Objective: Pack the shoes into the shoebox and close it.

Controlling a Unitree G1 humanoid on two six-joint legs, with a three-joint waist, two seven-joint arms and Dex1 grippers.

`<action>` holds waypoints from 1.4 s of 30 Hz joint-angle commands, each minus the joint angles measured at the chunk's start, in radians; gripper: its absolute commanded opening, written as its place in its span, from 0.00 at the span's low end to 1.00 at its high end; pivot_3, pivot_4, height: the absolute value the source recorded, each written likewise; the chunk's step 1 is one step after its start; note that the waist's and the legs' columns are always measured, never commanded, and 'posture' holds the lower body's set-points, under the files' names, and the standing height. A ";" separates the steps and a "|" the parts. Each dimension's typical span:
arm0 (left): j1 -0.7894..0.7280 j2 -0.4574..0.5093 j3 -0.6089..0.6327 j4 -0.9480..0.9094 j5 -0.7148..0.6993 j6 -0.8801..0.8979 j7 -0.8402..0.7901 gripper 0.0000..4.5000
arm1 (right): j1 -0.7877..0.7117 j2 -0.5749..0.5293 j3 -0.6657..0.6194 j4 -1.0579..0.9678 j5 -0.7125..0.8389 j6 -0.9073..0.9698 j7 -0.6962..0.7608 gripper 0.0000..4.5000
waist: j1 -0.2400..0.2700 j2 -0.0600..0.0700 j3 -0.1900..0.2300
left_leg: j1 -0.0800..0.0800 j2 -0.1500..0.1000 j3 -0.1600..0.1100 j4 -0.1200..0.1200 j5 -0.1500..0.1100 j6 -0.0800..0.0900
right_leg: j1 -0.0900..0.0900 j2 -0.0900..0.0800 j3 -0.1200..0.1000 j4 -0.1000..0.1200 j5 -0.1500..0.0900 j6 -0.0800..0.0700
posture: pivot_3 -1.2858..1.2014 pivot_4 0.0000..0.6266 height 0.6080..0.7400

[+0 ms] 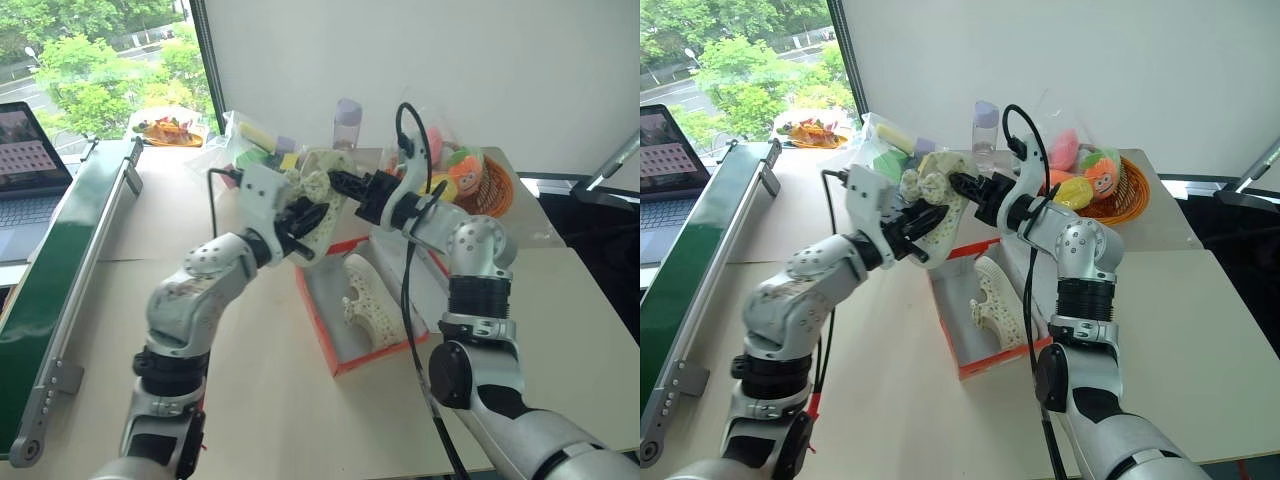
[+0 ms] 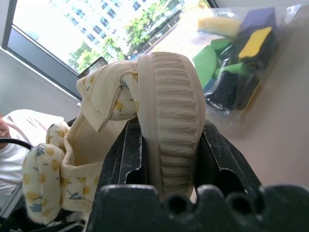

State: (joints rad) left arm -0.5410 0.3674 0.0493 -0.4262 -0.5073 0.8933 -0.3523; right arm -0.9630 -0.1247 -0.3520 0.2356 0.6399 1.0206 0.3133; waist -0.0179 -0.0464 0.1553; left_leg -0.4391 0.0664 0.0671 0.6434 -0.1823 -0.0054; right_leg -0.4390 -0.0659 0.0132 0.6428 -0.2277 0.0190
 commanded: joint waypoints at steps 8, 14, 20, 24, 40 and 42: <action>0.093 0.182 0.108 -0.102 -0.114 0.092 -0.092 0.77 | -0.119 -0.268 0.170 -0.011 0.044 0.171 0.232 0.18 | 0.002 0.002 0.001 | 0.000 0.000 0.000 0.000 0.000 0.000 | 0.000 0.000 0.000 -0.001 0.000 0.000 | 0.52 0.24 1.00; 0.127 0.177 0.091 -0.108 -0.098 0.072 -0.074 0.77 | -0.074 -0.387 0.360 -0.002 0.054 0.253 0.495 0.18 | 0.003 0.002 0.001 | 0.000 0.000 0.000 0.000 0.000 0.000 | 0.001 0.001 0.000 -0.001 0.000 0.000 | 0.52 0.24 1.00; 0.166 0.179 0.089 -0.133 -0.087 0.065 -0.057 0.77 | -0.041 -0.402 0.480 0.030 0.006 0.198 0.617 0.18 | 0.003 0.002 0.001 | 0.000 0.000 0.000 0.000 0.000 0.000 | 0.000 0.001 0.000 -0.001 0.000 0.000 | 0.52 0.24 1.00; 0.182 0.184 0.105 -0.157 -0.091 0.072 -0.041 0.77 | -0.034 -0.387 0.552 0.110 -0.070 0.112 0.669 0.18 | 0.004 0.002 0.001 | 0.000 0.001 0.000 0.000 0.000 0.000 | 0.000 0.001 0.000 -0.001 0.000 0.000 | 0.52 0.24 1.00; 0.221 0.183 0.114 -0.208 -0.095 0.084 0.000 0.77 | 0.032 -0.356 0.881 0.319 -0.556 -0.384 0.642 0.18 | 0.007 0.001 0.000 | 0.001 0.000 0.000 0.001 0.000 0.000 | 0.002 0.001 0.000 -0.001 0.000 0.000 | 0.52 0.24 1.00; 0.223 0.180 0.109 -0.212 -0.094 0.083 0.004 0.77 | 0.047 -0.337 0.883 0.314 -0.581 -0.382 0.614 0.18 | 0.008 -0.001 -0.001 | 0.007 0.000 0.000 0.002 0.000 0.000 | 0.008 0.001 0.000 -0.002 0.000 0.000 | 0.52 0.24 1.00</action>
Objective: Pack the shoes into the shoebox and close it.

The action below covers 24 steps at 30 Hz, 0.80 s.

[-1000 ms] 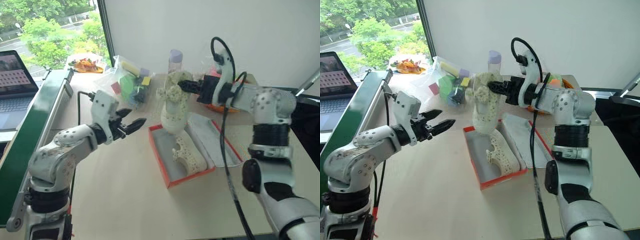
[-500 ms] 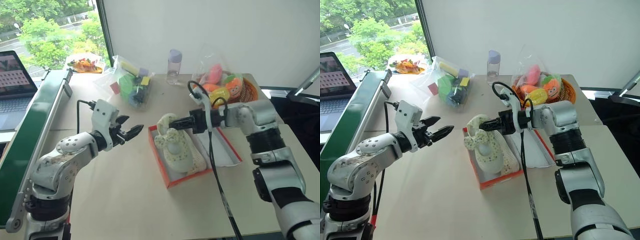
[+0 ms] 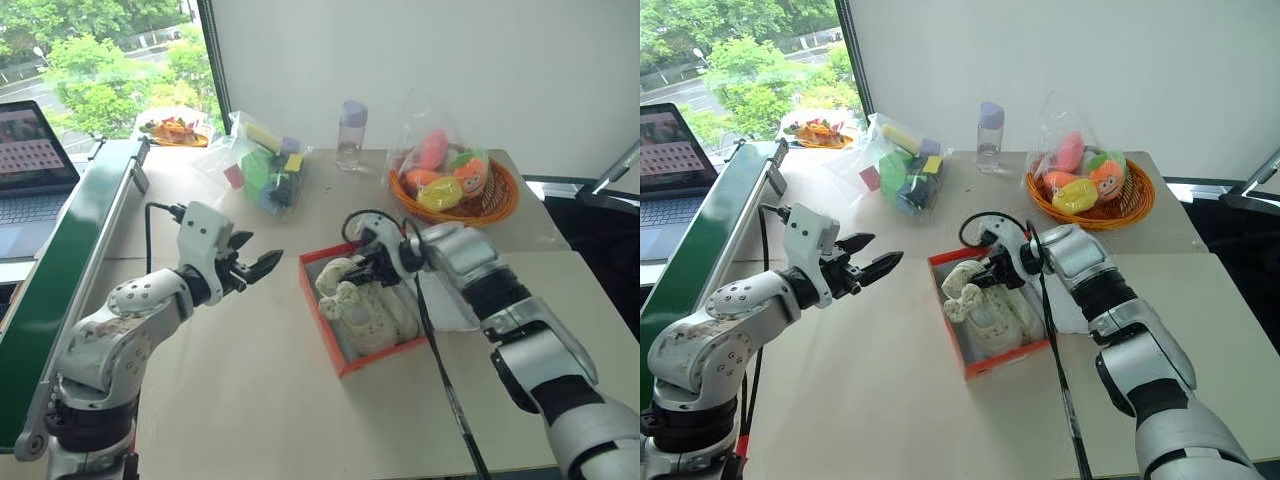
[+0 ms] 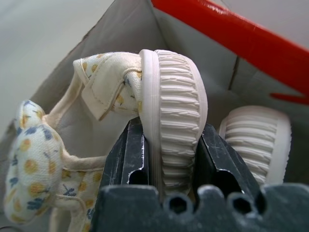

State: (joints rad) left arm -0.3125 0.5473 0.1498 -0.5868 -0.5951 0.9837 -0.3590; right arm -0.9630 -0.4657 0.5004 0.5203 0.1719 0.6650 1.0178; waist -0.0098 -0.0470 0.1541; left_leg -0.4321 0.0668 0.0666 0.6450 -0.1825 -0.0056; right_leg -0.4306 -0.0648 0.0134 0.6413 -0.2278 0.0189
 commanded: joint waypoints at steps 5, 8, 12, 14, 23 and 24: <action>-0.009 0.003 0.004 -0.051 -0.004 -0.010 0.013 0.77 | 0.073 0.044 0.051 0.042 -0.183 -0.039 -0.129 0.18 | -0.001 -0.001 -0.002 | 0.012 0.000 0.001 0.000 0.001 -0.002 | 0.011 0.000 0.001 -0.001 -0.003 0.001 | 0.52 0.24 1.00; -0.009 0.006 0.005 -0.049 -0.002 -0.014 0.014 0.77 | 0.098 0.085 0.059 0.039 -0.209 -0.048 -0.150 0.18 | -0.001 -0.002 -0.005 | 0.016 0.000 0.000 0.000 0.000 -0.007 | 0.012 0.000 0.001 0.000 -0.004 -0.001 | 0.52 0.24 1.00; -0.011 0.002 -0.002 -0.047 -0.001 -0.017 0.016 0.77 | 0.118 0.154 0.056 0.040 -0.249 -0.037 -0.211 0.18 | -0.004 -0.004 -0.009 | 0.023 0.000 0.000 0.000 -0.001 -0.009 | 0.013 0.000 0.002 0.000 -0.004 -0.002 | 0.52 0.24 1.00; -0.012 0.000 -0.008 -0.045 0.003 -0.021 0.016 0.77 | 0.117 0.183 0.038 0.040 -0.252 -0.026 -0.223 0.18 | -0.006 -0.004 -0.009 | 0.024 0.001 0.000 0.000 -0.001 -0.009 | 0.014 0.000 0.002 0.000 -0.004 -0.002 | 0.52 0.24 1.00; -0.028 -0.002 -0.029 -0.017 0.016 -0.042 0.006 0.77 | 0.078 0.219 -0.082 -0.032 -0.228 0.064 -0.237 0.89 | -0.006 -0.003 -0.009 | 0.015 0.002 0.000 -0.003 0.003 -0.002 | 0.009 0.004 0.005 0.001 0.001 -0.005 | 0.52 0.24 1.00; -0.028 -0.003 -0.032 -0.015 0.017 -0.045 0.004 0.77 | 0.075 0.215 -0.093 -0.055 -0.220 0.084 -0.230 0.97 | -0.005 -0.002 -0.008 | 0.014 0.002 0.000 -0.003 0.003 -0.002 | 0.008 0.004 0.005 0.001 0.000 -0.005 | 0.52 0.24 1.00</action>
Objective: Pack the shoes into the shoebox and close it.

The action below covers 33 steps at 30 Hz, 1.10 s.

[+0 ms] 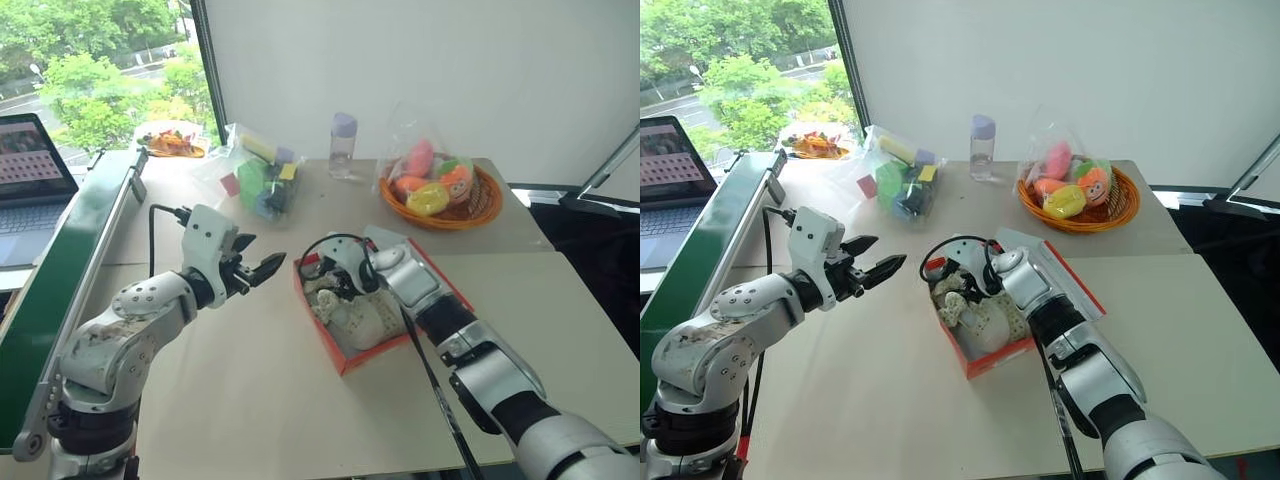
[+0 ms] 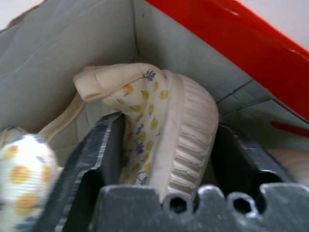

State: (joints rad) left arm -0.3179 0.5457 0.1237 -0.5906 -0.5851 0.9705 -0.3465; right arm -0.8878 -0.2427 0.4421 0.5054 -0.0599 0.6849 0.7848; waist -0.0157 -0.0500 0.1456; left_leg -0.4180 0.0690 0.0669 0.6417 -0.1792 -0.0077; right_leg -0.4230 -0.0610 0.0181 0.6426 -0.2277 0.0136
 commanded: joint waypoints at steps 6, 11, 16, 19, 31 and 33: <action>-0.028 -0.004 -0.016 0.004 0.013 -0.047 -0.018 0.77 | -0.020 -0.042 -0.109 -0.188 0.063 0.207 0.017 0.99 | 0.003 0.003 0.003 | -0.006 0.000 -0.001 0.000 0.000 0.000 | -0.005 0.000 0.000 -0.001 0.000 0.000 | 0.52 0.24 1.00; -0.043 -0.008 -0.030 0.025 0.020 -0.058 -0.034 0.77 | -0.038 -0.078 -0.182 -0.317 0.111 0.333 -0.002 0.99 | 0.003 0.004 0.004 | -0.008 0.000 -0.001 0.000 0.000 0.000 | -0.006 0.000 -0.001 -0.001 0.000 0.000 | 0.52 0.24 1.00; -0.051 0.006 -0.046 0.038 0.023 -0.065 -0.059 0.77 | -0.031 -0.102 -0.313 -0.452 0.190 0.408 -0.027 0.99 | 0.002 0.004 0.005 | -0.008 0.000 -0.001 0.000 0.000 0.000 | -0.007 0.000 -0.001 -0.001 0.000 0.001 | 0.52 0.24 1.00; -0.040 0.053 -0.079 0.033 0.036 -0.076 -0.119 0.77 | -0.019 -0.176 -0.423 -0.572 0.310 0.482 0.048 0.99 | 0.002 0.005 0.006 | -0.010 0.000 -0.001 0.000 0.000 0.000 | -0.009 0.000 -0.001 -0.001 0.000 0.001 | 0.52 0.24 1.00; -0.105 0.159 -0.195 0.170 0.098 -0.194 -0.353 0.77 | 0.177 -0.544 -0.778 -0.980 0.604 0.886 0.084 0.93 | 0.015 0.005 0.007 | -0.019 -0.001 -0.001 0.000 0.000 0.001 | -0.016 0.000 -0.001 -0.002 -0.001 0.000 | 0.52 0.24 1.00; -0.132 0.154 -0.219 0.202 0.110 -0.211 -0.379 0.77 | 0.270 -0.610 -0.827 -1.032 0.634 0.910 0.100 0.84 | 0.016 0.005 0.007 | -0.019 -0.001 -0.001 0.001 0.000 0.001 | -0.016 0.000 -0.001 -0.003 -0.001 0.001 | 0.52 0.24 1.00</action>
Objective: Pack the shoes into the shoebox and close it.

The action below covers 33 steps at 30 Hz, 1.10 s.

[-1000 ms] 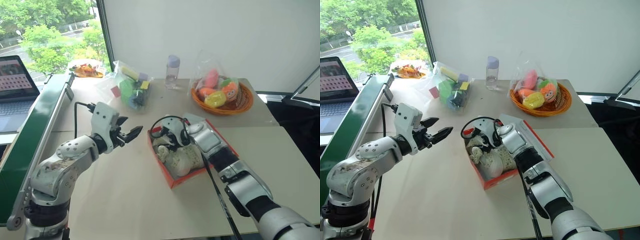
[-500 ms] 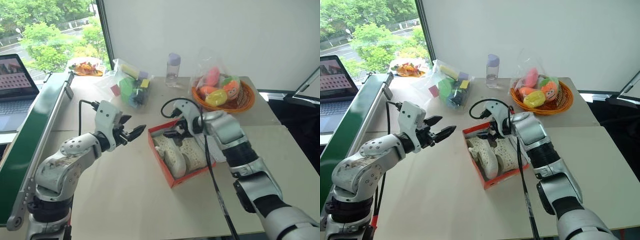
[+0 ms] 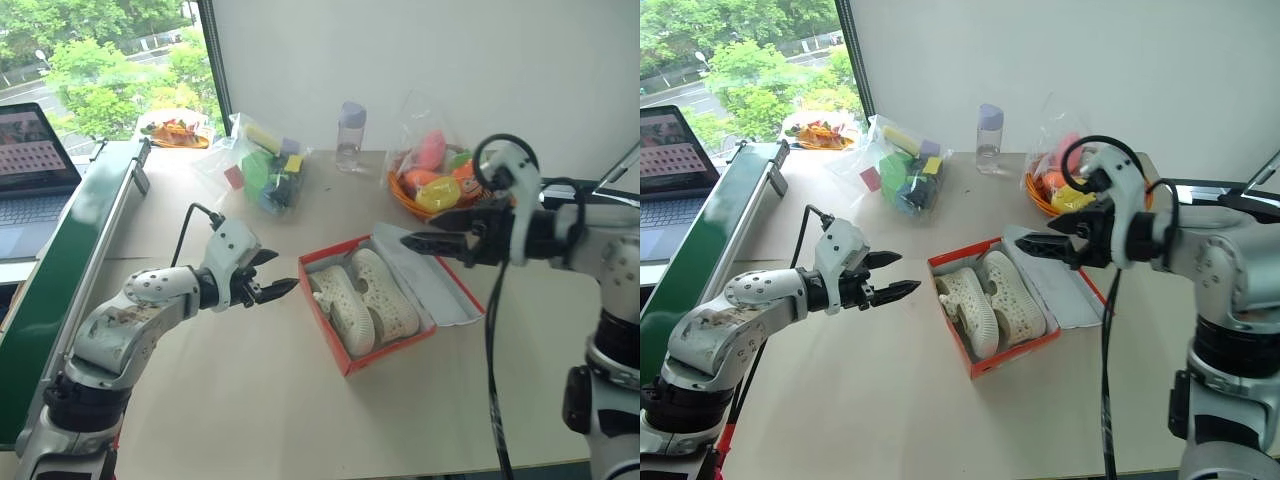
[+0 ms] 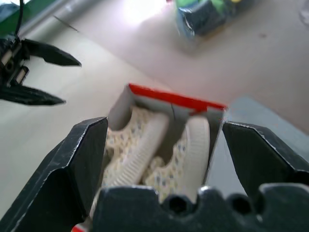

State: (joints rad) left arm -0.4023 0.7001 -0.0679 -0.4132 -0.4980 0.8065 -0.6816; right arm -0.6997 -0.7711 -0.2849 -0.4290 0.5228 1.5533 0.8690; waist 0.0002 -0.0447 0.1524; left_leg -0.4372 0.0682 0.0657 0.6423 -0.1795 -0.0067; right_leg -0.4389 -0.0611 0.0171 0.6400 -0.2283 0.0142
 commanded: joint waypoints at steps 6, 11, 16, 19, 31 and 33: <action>-0.102 0.017 -0.081 0.069 0.044 -0.086 -0.150 0.77 | 0.428 -0.172 -0.317 -0.236 0.160 0.047 0.077 0.37 | 0.009 0.000 0.000 | -0.001 0.000 -0.001 0.000 -0.001 0.001 | 0.000 0.000 0.000 -0.001 -0.001 0.001 | 0.52 0.24 1.00; -0.133 0.039 -0.093 0.080 0.059 -0.093 -0.197 0.77 | 0.711 -0.052 -0.378 -0.260 0.130 -0.088 0.025 0.00 | 0.010 0.000 0.000 | 0.000 -0.001 -0.002 0.002 -0.001 0.002 | 0.002 0.000 -0.001 0.000 -0.005 0.009 | 0.52 0.24 1.00; -0.148 0.062 -0.068 0.036 0.030 -0.041 -0.219 0.77 | 0.865 0.194 -0.394 -0.160 0.155 -0.271 0.011 0.00 | 0.009 -0.002 0.001 | 0.001 0.000 -0.006 0.003 -0.001 0.002 | 0.004 0.003 -0.002 0.000 -0.005 0.009 | 0.52 0.24 1.00; -0.147 0.064 -0.041 0.016 0.003 -0.001 -0.206 0.88 | 0.894 0.235 -0.293 -0.081 0.093 -0.418 -0.022 0.00 | 0.007 0.003 0.001 | 0.002 -0.002 -0.003 0.004 -0.001 0.002 | 0.004 0.000 0.001 0.001 -0.006 0.008 | 0.52 0.24 1.00; -0.103 0.155 0.035 -0.128 -0.054 0.123 -0.177 0.99 | 0.668 0.356 -0.092 0.567 -0.098 -0.942 -0.118 0.00 | -0.015 0.004 0.003 | 0.008 -0.002 -0.004 0.004 -0.001 0.002 | 0.009 0.002 0.003 0.001 -0.005 0.007 | 0.52 0.24 1.00; -0.105 0.162 0.045 -0.134 -0.060 0.135 -0.172 0.99 | 0.614 0.390 -0.103 0.668 -0.092 -1.018 -0.134 0.00 | -0.018 0.003 0.003 | 0.009 -0.002 -0.004 0.004 -0.001 0.002 | 0.010 0.002 0.003 0.001 -0.005 0.008 | 0.52 0.24 1.00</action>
State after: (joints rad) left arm -0.4975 0.8437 -0.0568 -0.5120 -0.5458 0.9361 -0.8616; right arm -0.0581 -0.3948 -0.3732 0.1746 0.4322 0.6083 0.7532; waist -0.0177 -0.0414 0.1554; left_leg -0.4256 0.0669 0.0620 0.6457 -0.1804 -0.0050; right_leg -0.4268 -0.0585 0.0202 0.6405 -0.2335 0.0219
